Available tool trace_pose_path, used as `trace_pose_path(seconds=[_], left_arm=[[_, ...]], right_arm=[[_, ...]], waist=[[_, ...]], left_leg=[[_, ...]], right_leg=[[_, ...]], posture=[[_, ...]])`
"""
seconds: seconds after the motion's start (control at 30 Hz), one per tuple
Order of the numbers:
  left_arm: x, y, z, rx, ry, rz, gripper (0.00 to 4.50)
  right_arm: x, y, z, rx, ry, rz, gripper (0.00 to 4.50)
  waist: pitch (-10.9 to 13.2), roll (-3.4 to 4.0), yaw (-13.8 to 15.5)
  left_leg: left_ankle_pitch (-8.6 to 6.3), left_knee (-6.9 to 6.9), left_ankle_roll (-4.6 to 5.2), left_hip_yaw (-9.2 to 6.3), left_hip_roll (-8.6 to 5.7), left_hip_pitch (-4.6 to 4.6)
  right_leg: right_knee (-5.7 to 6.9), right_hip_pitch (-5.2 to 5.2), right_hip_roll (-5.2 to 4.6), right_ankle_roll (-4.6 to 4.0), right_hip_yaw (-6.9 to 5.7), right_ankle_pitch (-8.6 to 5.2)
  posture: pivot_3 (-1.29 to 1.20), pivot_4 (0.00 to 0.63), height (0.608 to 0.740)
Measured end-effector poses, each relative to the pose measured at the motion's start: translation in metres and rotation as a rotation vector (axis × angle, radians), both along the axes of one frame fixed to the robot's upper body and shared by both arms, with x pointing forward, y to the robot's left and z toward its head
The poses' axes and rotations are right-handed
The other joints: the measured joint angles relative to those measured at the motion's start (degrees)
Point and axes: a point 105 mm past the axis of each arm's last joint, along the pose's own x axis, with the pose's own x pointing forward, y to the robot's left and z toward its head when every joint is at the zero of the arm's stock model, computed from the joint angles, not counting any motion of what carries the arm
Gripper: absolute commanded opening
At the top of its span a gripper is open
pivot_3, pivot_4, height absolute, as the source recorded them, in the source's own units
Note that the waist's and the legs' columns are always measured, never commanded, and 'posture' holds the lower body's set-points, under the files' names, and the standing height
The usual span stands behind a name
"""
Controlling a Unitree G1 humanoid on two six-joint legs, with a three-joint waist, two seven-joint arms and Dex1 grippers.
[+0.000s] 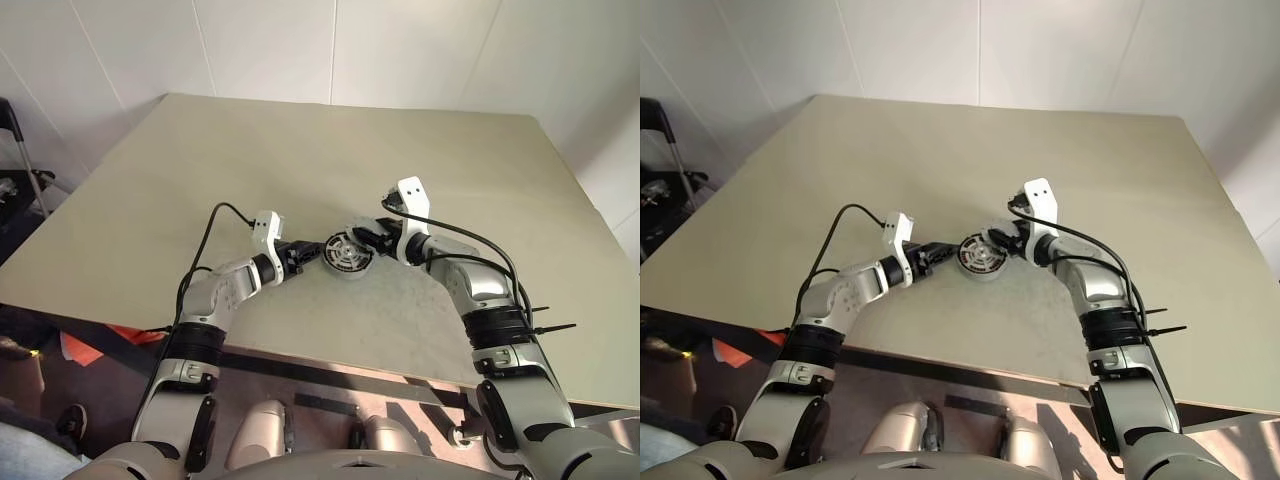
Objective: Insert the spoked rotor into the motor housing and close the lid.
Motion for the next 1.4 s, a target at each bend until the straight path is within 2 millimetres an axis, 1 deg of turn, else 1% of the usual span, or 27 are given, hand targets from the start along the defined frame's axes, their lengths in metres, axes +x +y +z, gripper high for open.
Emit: trace_pose_path(seconds=[0.17, 0.23, 0.27, 0.43, 0.57, 0.7, 0.83, 0.97, 1.27, 1.4], left_arm=[[0.001, 0.000, 0.000, 0.002, -0.004, 0.002, 2.37], [0.001, 0.001, 0.000, 0.003, -0.003, 0.004, 2.37], [0.001, 0.002, 0.000, 0.004, -0.004, 0.006, 2.37], [0.002, 0.007, 0.000, 0.010, -0.005, 0.017, 2.37], [0.004, 0.013, 0.001, 0.013, -0.007, 0.033, 2.37], [0.004, 0.014, 0.001, 0.012, -0.006, 0.036, 2.37], [0.003, 0.015, -0.001, 0.013, -0.001, 0.038, 2.37], [0.002, 0.015, -0.002, 0.013, 0.004, 0.040, 2.37], [0.002, 0.016, -0.003, 0.017, 0.008, 0.045, 2.37], [0.002, 0.016, -0.004, 0.017, 0.009, 0.045, 2.37]], right_arm=[[0.000, 0.000, 0.000, -0.006, -0.002, 0.005, 2.98], [-0.004, 0.002, 0.003, 0.011, 0.001, 0.029, 2.98], [-0.008, 0.004, 0.006, 0.032, -0.001, 0.059, 2.98], [-0.019, 0.013, 0.019, 0.058, -0.037, 0.155, 2.98], [-0.025, 0.016, 0.016, 0.062, -0.029, 0.186, 2.98], [-0.032, 0.018, 0.009, 0.015, -0.031, 0.238, 2.98], [-0.045, 0.023, 0.000, -0.025, -0.040, 0.325, 2.98], [-0.048, 0.023, 0.003, -0.029, -0.072, 0.360, 2.98], [-0.057, 0.030, 0.010, -0.001, -0.133, 0.429, 2.98], [-0.059, 0.028, 0.009, -0.019, -0.143, 0.437, 2.98]], waist=[[0.00, 0.00, 0.02], [0.00, 0.00, 0.02], [0.00, 0.00, 0.03], [0.00, 0.00, 0.03], [0.00, 0.00, 0.05], [0.00, 0.00, 0.05], [0.00, 0.00, 0.06], [0.00, 0.00, 0.05], [0.00, 0.00, 0.08], [0.00, 0.00, 0.08]], left_leg=[[-0.04, 0.07, -0.03, 0.00, 0.01, 0.01], [-0.03, 0.08, 0.00, 0.00, 0.01, -0.01], [-0.03, 0.07, 0.04, 0.00, 0.02, -0.03], [-0.03, 0.10, 0.09, 0.00, 0.03, -0.04], [-0.07, 0.15, 0.02, 0.00, 0.03, -0.04], [-0.07, 0.21, 0.02, 0.00, 0.04, -0.04], [-0.09, 0.20, 0.05, 0.00, 0.05, -0.05], [-0.11, 0.23, 0.09, 0.00, 0.05, -0.04], [-0.20, 0.30, 0.31, 0.00, 0.06, -0.06], [-0.21, 0.34, 0.32, 0.00, 0.06, -0.06]], right_leg=[[0.03, 0.05, 0.00, 0.00, 0.00, 0.00], [0.04, 0.02, 0.00, 0.00, 0.00, 0.00], [0.04, 0.00, 0.00, 0.00, 0.00, 0.00], [0.05, -0.02, 0.00, 0.00, 0.00, 0.00], [0.08, 0.00, 0.00, 0.00, 0.00, 0.00], [0.10, 0.01, 0.00, 0.00, 0.00, 0.00], [0.10, 0.00, 0.00, 0.00, 0.00, 0.00], [0.11, 0.02, 0.00, 0.00, 0.00, 0.00], [0.13, 0.02, 0.00, 0.00, 0.00, 0.00], [0.15, 0.03, 0.00, 0.00, 0.00, 0.00]], posture=[[0.00, 0.000, 0.740], [0.00, 0.000, 0.740], [0.00, 0.000, 0.740], [0.00, 0.000, 0.740], [0.00, 0.000, 0.740], [0.00, 0.000, 0.740], [0.00, 0.000, 0.740], [0.00, 0.000, 0.740], [0.00, 0.000, 0.740], [0.00, 0.000, 0.740]])
